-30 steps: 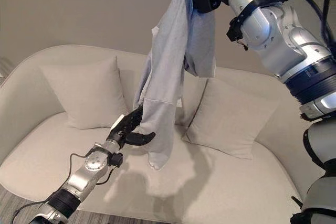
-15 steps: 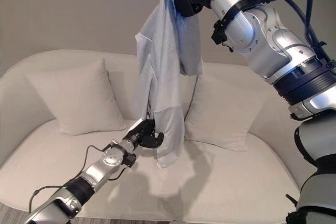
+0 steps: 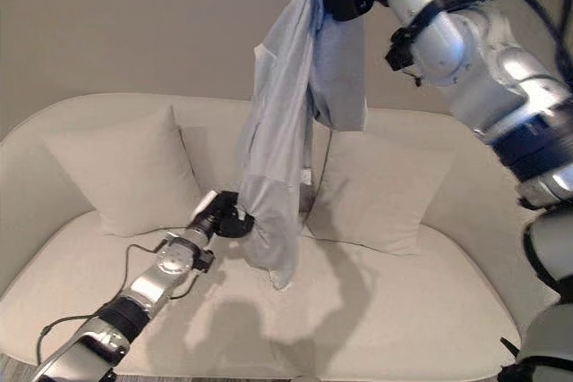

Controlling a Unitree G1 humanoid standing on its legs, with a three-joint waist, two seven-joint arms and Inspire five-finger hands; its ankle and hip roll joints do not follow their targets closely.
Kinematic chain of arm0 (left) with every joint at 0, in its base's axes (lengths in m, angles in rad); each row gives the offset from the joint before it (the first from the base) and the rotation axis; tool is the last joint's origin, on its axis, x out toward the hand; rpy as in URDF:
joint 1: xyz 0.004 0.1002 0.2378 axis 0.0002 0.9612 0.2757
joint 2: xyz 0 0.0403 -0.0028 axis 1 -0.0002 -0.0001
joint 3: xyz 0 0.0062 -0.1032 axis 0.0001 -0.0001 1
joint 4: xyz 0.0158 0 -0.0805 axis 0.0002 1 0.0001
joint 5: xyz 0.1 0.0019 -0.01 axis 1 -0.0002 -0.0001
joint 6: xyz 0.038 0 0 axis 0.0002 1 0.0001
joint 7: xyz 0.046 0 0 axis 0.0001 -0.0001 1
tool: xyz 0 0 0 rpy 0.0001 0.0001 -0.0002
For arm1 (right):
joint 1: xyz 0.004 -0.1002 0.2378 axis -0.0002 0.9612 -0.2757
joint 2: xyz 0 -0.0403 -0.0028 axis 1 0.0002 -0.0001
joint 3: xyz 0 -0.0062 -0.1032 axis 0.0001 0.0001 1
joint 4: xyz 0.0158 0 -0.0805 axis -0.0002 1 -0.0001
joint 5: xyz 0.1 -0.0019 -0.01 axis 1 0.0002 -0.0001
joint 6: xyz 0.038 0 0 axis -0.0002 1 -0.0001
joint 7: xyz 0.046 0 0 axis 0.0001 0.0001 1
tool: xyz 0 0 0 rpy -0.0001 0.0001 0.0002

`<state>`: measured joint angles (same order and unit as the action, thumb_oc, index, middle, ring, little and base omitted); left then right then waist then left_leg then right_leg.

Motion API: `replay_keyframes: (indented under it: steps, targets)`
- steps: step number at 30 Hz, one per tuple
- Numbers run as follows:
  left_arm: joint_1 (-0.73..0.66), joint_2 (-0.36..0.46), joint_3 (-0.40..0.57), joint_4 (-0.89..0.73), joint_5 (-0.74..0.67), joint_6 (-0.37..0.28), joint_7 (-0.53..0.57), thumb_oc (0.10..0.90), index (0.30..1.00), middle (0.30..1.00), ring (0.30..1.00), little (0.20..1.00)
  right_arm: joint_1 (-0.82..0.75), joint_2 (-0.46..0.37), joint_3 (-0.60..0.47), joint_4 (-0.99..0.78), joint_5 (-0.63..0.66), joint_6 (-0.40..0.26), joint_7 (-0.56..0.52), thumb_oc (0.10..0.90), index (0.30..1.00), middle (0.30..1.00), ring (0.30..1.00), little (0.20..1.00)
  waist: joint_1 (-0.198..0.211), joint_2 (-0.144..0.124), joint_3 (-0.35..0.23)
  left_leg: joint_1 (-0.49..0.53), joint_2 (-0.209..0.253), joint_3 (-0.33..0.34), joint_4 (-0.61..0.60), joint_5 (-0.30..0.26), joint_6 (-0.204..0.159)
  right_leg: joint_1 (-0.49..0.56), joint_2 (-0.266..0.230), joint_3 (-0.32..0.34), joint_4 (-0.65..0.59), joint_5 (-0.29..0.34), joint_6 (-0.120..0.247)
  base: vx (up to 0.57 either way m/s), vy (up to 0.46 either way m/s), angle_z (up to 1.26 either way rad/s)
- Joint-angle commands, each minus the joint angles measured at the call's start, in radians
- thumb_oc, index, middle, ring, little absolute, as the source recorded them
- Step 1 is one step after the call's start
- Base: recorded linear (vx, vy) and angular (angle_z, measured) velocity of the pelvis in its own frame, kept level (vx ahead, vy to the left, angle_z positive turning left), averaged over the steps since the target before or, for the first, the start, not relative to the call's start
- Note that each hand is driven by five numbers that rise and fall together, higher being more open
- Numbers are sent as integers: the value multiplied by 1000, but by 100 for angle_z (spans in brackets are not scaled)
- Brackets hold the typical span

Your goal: Hang the clothes on the sofa on the clothes rack.

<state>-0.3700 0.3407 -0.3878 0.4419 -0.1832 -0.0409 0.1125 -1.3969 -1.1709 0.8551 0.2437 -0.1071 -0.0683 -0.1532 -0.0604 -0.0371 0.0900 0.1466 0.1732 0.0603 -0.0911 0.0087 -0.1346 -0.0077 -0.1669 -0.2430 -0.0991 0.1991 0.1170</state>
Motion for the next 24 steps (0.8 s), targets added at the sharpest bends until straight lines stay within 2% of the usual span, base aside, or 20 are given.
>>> replay_keyframes:
  steps: [1,2,3,6,7,9,10,13,14,15,16,17,18,19,20,21,23,24]
  targets:
    - [-85,155,87,-116,59,-121,79,400,300,300,300,300,-111,-83,-142,4,87,-17,-62,400,300,300,300,300,57,-33,-63,-11,19,-18,4,-46,-20,133,-36,-23,12,-156,67,-13,-78,12]
    - [-71,190,119,-143,62,-123,84,400,300,300,300,300,-62,-91,-180,-24,108,-26,-48,400,300,300,300,300,60,-35,-64,-18,30,-25,4,-38,-27,137,-25,-28,12,-165,62,-40,-130,16]
    - [-71,261,194,-193,76,-133,106,400,300,300,300,300,4,-98,-218,-62,145,-47,-20,400,300,300,300,300,75,-25,-61,-35,45,-42,4,-14,-36,134,-7,-28,12,-183,52,-36,-101,17]
    - [-76,320,252,-228,87,-134,122,400,300,300,300,300,45,-109,-252,-111,160,-63,-8,400,300,300,300,300,82,-28,-57,-45,46,-58,4,1,-37,137,0,-35,12,-189,46,-44,-24,14]
    - [-128,367,291,-226,102,-138,160,400,300,300,300,300,101,-101,-311,-118,178,-83,-28,400,300,300,300,300,96,-24,-39,-64,48,-63,18,21,-43,147,-9,-48,12,-192,48,-74,63,22]
    - [-156,385,288,-225,104,-138,168,400,300,300,300,300,165,-99,-370,-131,174,-86,-33,400,300,300,300,300,97,-36,-29,-85,49,-71,44,19,-47,152,-16,-59,12,-191,49,-60,80,28]
    - [-182,406,298,-231,106,-144,179,400,300,300,300,300,190,-96,-385,-139,167,-91,-35,400,300,300,300,300,102,-33,-26,-96,59,-70,51,22,-52,155,-26,-67,12,-188,56,-24,152,52]
    - [-307,489,263,-198,112,-153,222,400,300,300,300,300,361,-39,-505,-172,141,-94,-45,400,300,300,300,300,109,-41,-19,-126,100,-84,60,36,-60,157,-80,-87,26,-176,84,-10,405,42]
    - [-360,525,276,-181,127,-146,241,400,300,300,300,300,489,4,-594,-227,98,-88,-29,400,300,300,300,300,108,-12,-38,-107,85,-130,17,8,-48,157,-123,-91,26,-150,115,51,645,37]
    - [-386,538,264,-181,127,-148,241,400,300,300,300,300,527,17,-618,-233,72,-82,-26,400,300,300,300,300,103,2,-45,-96,67,-139,6,-7,-42,149,-153,-91,32,-116,126,59,533,29]
    - [-399,540,247,-176,126,-149,242,400,300,300,300,300,558,19,-648,-245,67,-79,-24,400,300,300,300,300,108,-11,-48,-99,58,-140,8,-7,-38,149,-160,-93,29,-112,130,17,374,20]
    - [-440,560,220,-161,134,-145,256,400,300,300,300,300,586,59,-660,-248,42,-70,-33,400,300,300,300,300,112,-15,-54,-91,16,-142,4,-21,-20,122,-215,-83,47,3,145,-20,343,23]
    - [-460,573,212,-158,151,-140,260,400,300,300,300,300,593,89,-655,-245,29,-69,-44,400,300,300,300,300,120,-8,-51,-85,-9,-129,4,-31,-5,100,-245,-97,67,58,145,-98,548,22]
    - [-490,607,190,-156,169,-137,265,400,300,300,300,300,574,120,-636,-238,13,-67,-59,400,300,300,300,300,146,-11,-42,-84,-44,-95,4,-34,21,66,-286,-138,99,89,145,-155,597,7]
    - [-514,644,178,-163,184,-129,262,400,300,300,300,300,557,136,-618,-231,-5,-56,-65,400,300,300,300,300,160,2,-34,-83,-69,-85,4,-40,40,59,-281,-162,152,36,131,-185,550,-7]
    - [-529,653,174,-162,190,-122,261,400,300,300,300,300,543,153,-603,-233,-14,-48,-60,400,300,300,300,300,156,0,-23,-85,-89,-83,4,-36,52,53,-270,-153,205,-12,113,-162,480,-3]
    - [-578,673,146,-148,196,-122,262,400,300,300,300,300,499,171,-561,-223,-31,-50,-58,400,300,300,300,300,159,6,-9,-99,-131,-102,4,-16,79,44,-151,-102,354,-150,67,-122,387,13]
    - [-599,678,140,-139,196,-113,269,400,300,300,300,300,484,173,-534,-222,-43,-47,-54,400,300,300,300,300,166,7,-7,-105,-148,-111,4,-10,93,34,-83,-88,421,-206,60,-99,291,20]
